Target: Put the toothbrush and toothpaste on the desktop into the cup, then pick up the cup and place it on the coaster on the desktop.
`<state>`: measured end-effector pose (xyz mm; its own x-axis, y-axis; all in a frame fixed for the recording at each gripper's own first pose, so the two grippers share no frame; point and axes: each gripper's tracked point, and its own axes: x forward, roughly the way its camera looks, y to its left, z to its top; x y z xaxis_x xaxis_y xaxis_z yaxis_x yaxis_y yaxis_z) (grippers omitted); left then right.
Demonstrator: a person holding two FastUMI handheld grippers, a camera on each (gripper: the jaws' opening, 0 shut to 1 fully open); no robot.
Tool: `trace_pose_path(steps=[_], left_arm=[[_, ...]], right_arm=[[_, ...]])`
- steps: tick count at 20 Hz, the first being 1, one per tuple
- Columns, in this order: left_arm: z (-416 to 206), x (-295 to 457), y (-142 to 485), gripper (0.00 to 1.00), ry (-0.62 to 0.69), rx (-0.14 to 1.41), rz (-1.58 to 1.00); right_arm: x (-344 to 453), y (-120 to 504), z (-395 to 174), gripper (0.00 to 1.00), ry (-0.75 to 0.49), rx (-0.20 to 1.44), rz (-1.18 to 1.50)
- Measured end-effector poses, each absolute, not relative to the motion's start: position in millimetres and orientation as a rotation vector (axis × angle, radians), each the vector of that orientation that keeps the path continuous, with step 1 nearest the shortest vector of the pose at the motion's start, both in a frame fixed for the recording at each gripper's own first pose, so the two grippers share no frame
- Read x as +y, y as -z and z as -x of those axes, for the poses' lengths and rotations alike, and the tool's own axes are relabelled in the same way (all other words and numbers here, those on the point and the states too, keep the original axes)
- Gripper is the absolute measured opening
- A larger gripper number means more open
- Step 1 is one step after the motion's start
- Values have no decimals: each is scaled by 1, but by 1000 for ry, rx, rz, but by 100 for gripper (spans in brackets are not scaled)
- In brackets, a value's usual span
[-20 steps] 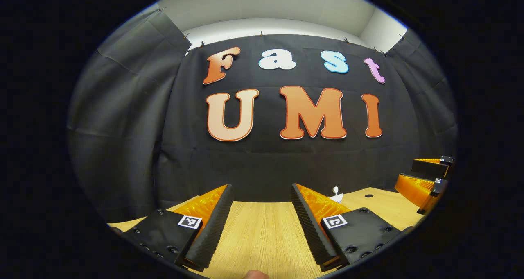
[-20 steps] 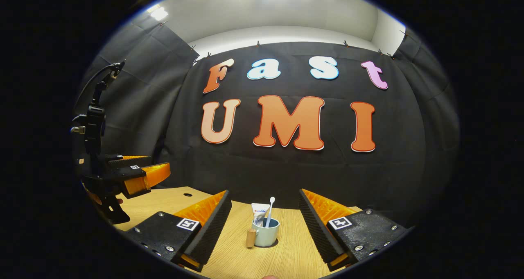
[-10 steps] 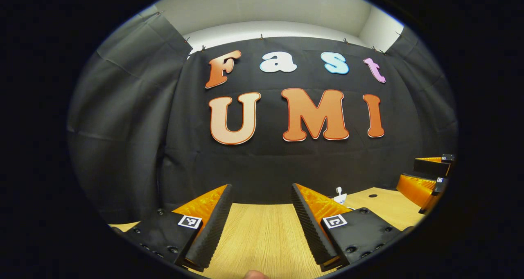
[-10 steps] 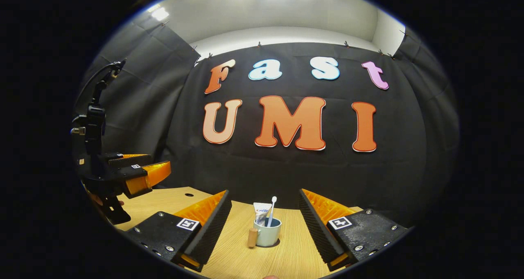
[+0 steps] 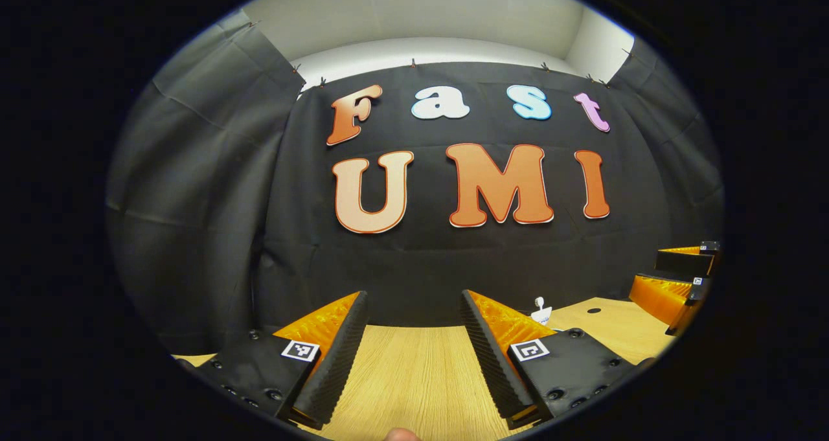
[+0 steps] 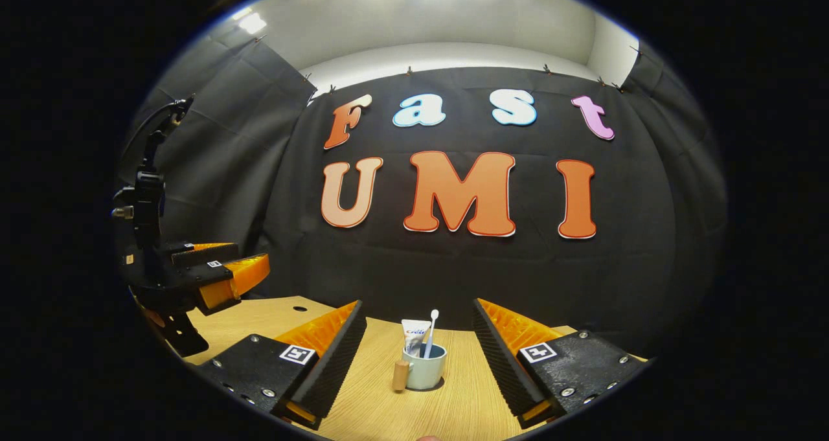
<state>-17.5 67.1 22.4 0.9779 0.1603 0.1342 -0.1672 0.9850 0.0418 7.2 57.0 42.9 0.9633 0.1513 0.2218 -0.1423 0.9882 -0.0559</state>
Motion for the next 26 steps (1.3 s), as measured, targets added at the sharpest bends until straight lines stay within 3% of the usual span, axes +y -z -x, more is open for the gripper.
trace_pose_path(steps=[8,9,10,26], left_arm=[[14,65,-19,93,-176,-129,-64],[12,64,-17,99,-173,-124,-62],[12,63,-16,100,-169,-122,-58],[5,54,-8,100,-158,-106,-54]], right_arm=[[52,-42,-8,99,-142,-227,31],[51,-41,-8,99,-140,-225,28],[50,-41,-8,99,-137,-225,24],[45,-35,-12,99,-130,-212,15]])
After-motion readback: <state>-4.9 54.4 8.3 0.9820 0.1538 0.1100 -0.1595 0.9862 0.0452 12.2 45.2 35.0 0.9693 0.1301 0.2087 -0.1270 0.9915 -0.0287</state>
